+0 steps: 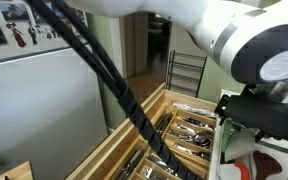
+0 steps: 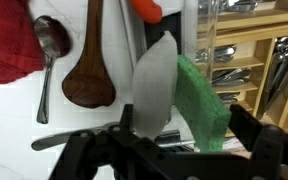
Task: Take the sponges out of the tray then put the tray in the drawer
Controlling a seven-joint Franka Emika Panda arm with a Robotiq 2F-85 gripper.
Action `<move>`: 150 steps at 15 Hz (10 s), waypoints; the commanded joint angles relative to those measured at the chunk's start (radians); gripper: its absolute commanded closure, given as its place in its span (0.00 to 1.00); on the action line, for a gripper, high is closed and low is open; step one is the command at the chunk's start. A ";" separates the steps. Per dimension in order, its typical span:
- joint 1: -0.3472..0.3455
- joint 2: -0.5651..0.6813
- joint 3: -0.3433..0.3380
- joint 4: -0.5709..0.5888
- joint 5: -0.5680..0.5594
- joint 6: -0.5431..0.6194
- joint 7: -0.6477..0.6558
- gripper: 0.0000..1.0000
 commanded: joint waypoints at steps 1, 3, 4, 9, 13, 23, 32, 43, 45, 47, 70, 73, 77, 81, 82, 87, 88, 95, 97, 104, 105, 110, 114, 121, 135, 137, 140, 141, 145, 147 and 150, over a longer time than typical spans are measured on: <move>-0.020 0.010 0.016 0.016 0.023 0.003 -0.029 0.17; -0.018 0.009 0.016 0.015 0.021 0.004 -0.027 0.19; -0.018 0.010 0.016 0.016 0.021 0.004 -0.026 0.25; -0.017 0.009 0.014 0.019 0.017 0.004 -0.021 0.43; -0.014 0.009 0.012 0.020 0.011 0.010 -0.015 0.55; -0.017 -0.010 0.012 0.033 0.018 -0.010 -0.007 0.95; -0.006 -0.105 0.002 0.025 0.017 -0.049 0.000 0.95; 0.074 -0.146 -0.073 0.077 -0.354 -0.108 0.223 0.95; 0.090 -0.122 -0.081 0.100 -0.464 -0.149 0.274 0.95; 0.099 -0.082 -0.083 0.135 -0.547 -0.217 0.293 0.95; 0.029 0.371 -0.068 0.552 -0.676 -0.580 0.118 0.46; 0.022 0.396 -0.055 0.585 -0.649 -0.576 0.113 0.24; 0.019 0.413 -0.041 0.617 -0.618 -0.567 0.119 0.00; 0.022 0.390 -0.031 0.619 -0.579 -0.541 0.125 0.00; 0.024 0.385 -0.028 0.622 -0.568 -0.536 0.128 0.00; 0.020 0.359 -0.001 0.625 -0.480 -0.494 0.146 0.00; 0.013 0.358 0.010 0.621 -0.449 -0.483 0.143 0.00; -0.023 0.357 0.048 0.579 -0.314 -0.351 0.113 0.31; -0.028 0.356 0.055 0.566 -0.295 -0.333 0.107 0.45; -0.034 0.350 0.071 0.519 -0.252 -0.330 0.101 0.27; -0.034 0.349 0.072 0.513 -0.249 -0.330 0.099 0.45; -0.027 0.327 0.084 0.486 -0.258 -0.341 0.053 0.88; -0.023 0.287 0.109 0.453 -0.261 -0.373 -0.038 1.00; 0.047 0.170 0.149 0.312 -0.329 -0.424 -0.191 0.98; 0.241 0.112 0.144 0.146 -0.469 -0.388 -0.310 0.93; 0.240 0.109 0.149 0.128 -0.484 -0.376 -0.362 0.98; 0.244 0.094 0.173 0.062 -0.488 -0.333 -0.507 0.98; 0.244 0.081 0.182 0.034 -0.477 -0.318 -0.550 0.98; 0.263 0.062 0.192 -0.060 -0.511 -0.257 -0.709 0.98; 0.269 0.058 0.186 -0.107 -0.542 -0.203 -0.787 0.98; 0.264 0.047 0.185 -0.178 -0.569 -0.115 -0.902 0.98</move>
